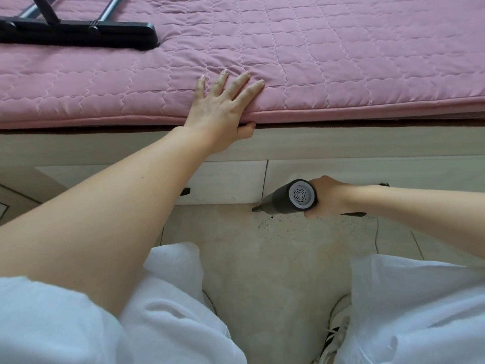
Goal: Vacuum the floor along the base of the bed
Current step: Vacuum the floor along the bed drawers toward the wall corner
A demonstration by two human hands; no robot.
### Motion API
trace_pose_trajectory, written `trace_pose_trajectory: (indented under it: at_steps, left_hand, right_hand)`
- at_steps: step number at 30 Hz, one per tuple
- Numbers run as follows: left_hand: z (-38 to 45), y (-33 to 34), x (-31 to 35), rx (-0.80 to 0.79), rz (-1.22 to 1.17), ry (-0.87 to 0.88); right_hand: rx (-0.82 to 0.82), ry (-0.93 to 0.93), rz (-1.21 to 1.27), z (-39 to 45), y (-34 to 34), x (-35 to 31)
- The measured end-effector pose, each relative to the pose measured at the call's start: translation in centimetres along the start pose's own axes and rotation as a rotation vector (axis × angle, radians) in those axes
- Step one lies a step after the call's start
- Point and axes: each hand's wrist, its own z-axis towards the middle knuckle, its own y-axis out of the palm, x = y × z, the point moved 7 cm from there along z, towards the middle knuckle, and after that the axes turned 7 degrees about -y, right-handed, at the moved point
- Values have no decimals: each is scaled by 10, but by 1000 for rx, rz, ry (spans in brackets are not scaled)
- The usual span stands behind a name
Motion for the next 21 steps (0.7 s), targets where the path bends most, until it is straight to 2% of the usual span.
trace_pose_trajectory:
  at_steps: [9, 21]
  left_hand:
    - [1, 0, -2, 8, -8, 8]
    - [1, 0, -1, 9, -13, 8]
  right_hand:
    - [-17, -61, -12, 8, 2, -16]
    - [-30, 36, -45, -6, 3, 8]
